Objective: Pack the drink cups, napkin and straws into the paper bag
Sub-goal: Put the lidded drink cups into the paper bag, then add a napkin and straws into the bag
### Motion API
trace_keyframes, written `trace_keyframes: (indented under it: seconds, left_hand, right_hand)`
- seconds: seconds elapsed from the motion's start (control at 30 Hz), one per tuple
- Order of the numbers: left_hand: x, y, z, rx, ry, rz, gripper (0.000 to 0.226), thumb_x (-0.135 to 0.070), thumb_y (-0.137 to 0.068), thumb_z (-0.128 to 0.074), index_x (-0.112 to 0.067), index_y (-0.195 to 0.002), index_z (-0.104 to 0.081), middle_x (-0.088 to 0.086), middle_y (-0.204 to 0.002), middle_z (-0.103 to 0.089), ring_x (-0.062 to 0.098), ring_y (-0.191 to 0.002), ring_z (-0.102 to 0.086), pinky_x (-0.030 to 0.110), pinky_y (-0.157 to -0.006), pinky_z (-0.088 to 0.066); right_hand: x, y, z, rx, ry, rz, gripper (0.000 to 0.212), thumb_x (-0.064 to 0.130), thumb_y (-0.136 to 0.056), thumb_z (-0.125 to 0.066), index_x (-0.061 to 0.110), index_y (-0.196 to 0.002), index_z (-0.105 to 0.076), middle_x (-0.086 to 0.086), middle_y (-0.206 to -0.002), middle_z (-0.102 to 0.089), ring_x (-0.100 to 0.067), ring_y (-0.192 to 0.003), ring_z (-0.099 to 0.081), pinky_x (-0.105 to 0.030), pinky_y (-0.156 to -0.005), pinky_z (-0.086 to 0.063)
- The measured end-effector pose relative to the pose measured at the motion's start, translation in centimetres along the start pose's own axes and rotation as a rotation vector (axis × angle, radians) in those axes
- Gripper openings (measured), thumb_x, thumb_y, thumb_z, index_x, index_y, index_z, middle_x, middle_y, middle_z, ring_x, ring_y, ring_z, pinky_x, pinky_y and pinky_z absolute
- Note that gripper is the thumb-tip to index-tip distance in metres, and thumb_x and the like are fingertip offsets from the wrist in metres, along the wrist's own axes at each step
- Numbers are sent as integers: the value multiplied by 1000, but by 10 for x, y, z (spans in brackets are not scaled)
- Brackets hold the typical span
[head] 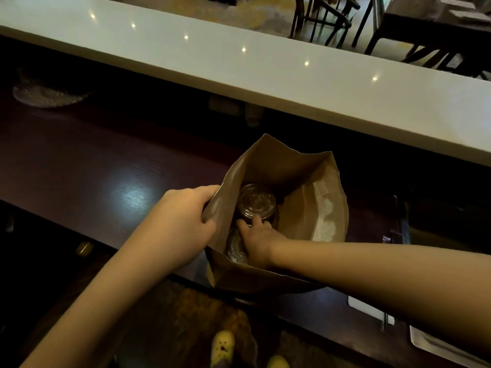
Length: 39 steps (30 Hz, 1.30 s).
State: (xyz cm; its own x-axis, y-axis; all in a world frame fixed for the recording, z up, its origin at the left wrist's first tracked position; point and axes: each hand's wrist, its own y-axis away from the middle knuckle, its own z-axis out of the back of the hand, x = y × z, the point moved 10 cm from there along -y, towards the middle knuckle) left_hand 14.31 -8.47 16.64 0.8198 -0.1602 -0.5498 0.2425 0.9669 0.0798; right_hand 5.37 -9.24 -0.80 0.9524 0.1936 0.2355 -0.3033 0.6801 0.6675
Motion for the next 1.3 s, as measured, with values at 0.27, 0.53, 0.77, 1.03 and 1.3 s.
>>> trace_keyframes:
  seconds: [0.27, 0.53, 0.77, 1.03, 1.3]
  left_hand:
    - [-1, 10, 2, -50, 22, -14, 49, -9, -85, -51, -39, -123, -52, -9, -92, -71, 8, -83, -65, 11, -60, -43]
    - [0, 11, 5, -51, 5, 11, 45, -10, -85, -52, -41, -118, -54, -9, -88, -71, 9, -79, -66, 27, -71, -55]
    - [-1, 9, 6, -32, 7, 36, 50, -13, -84, -54, -46, -121, -50, -10, -87, -71, 9, -79, -66, 32, -73, -56]
    - [-1, 1, 11, -28, 10, -5, 49, -12, -81, -59, -45, -116, -54, -21, -78, -65, 0, -75, -64, 15, -65, -49]
    - [-15, -3, 24, -93, -13, 18, 55, -23, -78, -66, -35, -129, -47, -29, -88, -56, -1, -86, -58, 12, -75, -46]
  right_hand:
    - [-6, 0, 4, -34, 1, -39, 97, 49, -72, -72, 19, -145, -15, -17, -149, -15, -37, -133, -31, -45, -105, -41]
    - [-6, -2, 4, -36, -27, -52, 99, 52, -70, -72, 21, -144, -15, -17, -151, -12, -36, -134, -29, -44, -103, -41]
    - [-5, -2, 4, -9, -34, -57, 104, 51, -71, -72, 22, -148, -7, -16, -155, -4, -37, -137, -24, -44, -106, -39]
    - [-6, 1, 17, 64, 47, -67, 97, 44, -78, -70, 19, -149, -8, -16, -151, -20, -38, -134, -32, -44, -104, -41]
    - [-11, 59, 87, 122, 102, 8, 77, 50, -78, -66, 12, -139, -38, -7, -136, -52, -26, -119, -54, -34, -96, -47]
